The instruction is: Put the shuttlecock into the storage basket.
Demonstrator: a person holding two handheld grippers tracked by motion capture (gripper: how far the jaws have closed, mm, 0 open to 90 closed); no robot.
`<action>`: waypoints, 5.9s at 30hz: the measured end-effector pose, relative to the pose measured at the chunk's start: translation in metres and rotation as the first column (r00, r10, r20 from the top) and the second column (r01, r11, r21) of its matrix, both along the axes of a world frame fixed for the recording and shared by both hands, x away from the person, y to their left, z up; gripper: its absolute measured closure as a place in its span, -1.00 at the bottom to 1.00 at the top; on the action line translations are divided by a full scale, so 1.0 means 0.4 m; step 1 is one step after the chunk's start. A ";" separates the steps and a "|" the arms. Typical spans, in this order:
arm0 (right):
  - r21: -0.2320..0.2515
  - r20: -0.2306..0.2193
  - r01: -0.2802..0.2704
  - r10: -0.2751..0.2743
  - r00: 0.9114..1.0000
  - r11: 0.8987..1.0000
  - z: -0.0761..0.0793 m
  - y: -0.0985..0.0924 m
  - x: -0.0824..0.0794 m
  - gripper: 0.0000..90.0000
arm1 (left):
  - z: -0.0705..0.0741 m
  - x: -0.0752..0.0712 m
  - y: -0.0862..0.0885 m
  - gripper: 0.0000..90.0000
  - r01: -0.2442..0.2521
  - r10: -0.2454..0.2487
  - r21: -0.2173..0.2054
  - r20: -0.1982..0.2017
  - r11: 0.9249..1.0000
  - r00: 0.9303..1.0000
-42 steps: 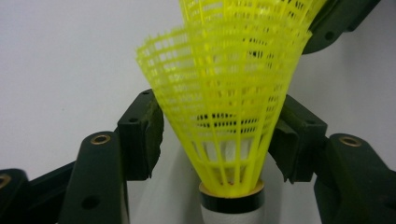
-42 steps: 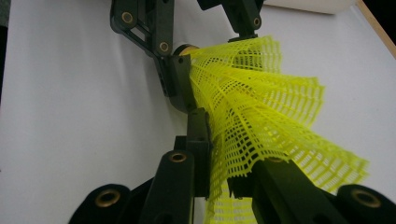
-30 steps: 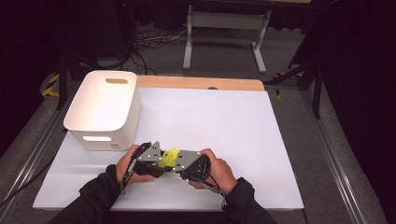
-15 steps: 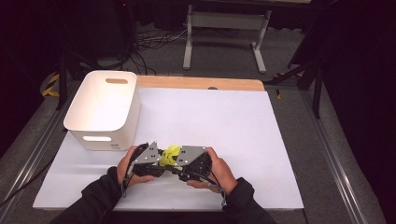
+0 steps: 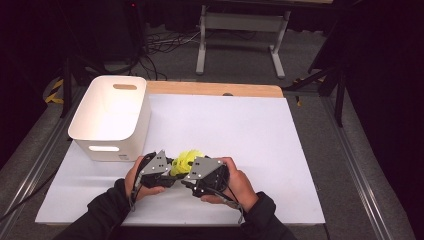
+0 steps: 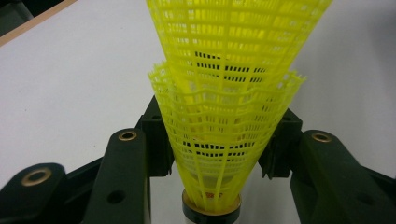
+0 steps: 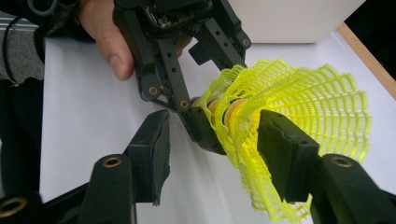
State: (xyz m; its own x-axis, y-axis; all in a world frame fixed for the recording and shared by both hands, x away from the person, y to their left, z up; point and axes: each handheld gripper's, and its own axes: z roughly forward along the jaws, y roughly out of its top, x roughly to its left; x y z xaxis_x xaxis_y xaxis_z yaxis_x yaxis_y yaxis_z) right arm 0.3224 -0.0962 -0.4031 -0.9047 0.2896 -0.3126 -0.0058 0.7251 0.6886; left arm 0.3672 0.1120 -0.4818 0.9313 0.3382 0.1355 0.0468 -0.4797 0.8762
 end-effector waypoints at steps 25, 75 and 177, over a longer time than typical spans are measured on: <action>0.185 0.118 0.082 -0.105 0.987 0.979 0.070 -0.091 -0.024 -0.33 | 0.006 0.000 0.018 0.21 -0.018 0.018 -0.039 0.002 0.999 1.000; 0.196 0.091 0.261 -0.283 0.955 0.945 -0.078 -0.242 0.000 -0.47 | 0.050 -0.032 0.099 0.20 -0.067 0.072 -0.113 0.046 0.991 0.996; 0.246 0.077 0.281 -0.308 0.948 0.928 -0.132 -0.256 -0.002 -0.65 | 0.193 -0.041 0.330 0.19 -0.274 0.328 -0.337 0.118 0.901 0.937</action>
State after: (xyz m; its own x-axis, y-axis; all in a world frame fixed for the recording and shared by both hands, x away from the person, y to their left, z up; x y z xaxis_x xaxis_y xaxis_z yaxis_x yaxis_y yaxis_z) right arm 0.3217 -0.1987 -0.4559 -0.7304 0.6134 -0.3004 0.0974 0.5290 0.8430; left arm 0.3508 0.2441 -0.4045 0.7508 0.6491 0.1223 -0.0148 -0.1686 0.9856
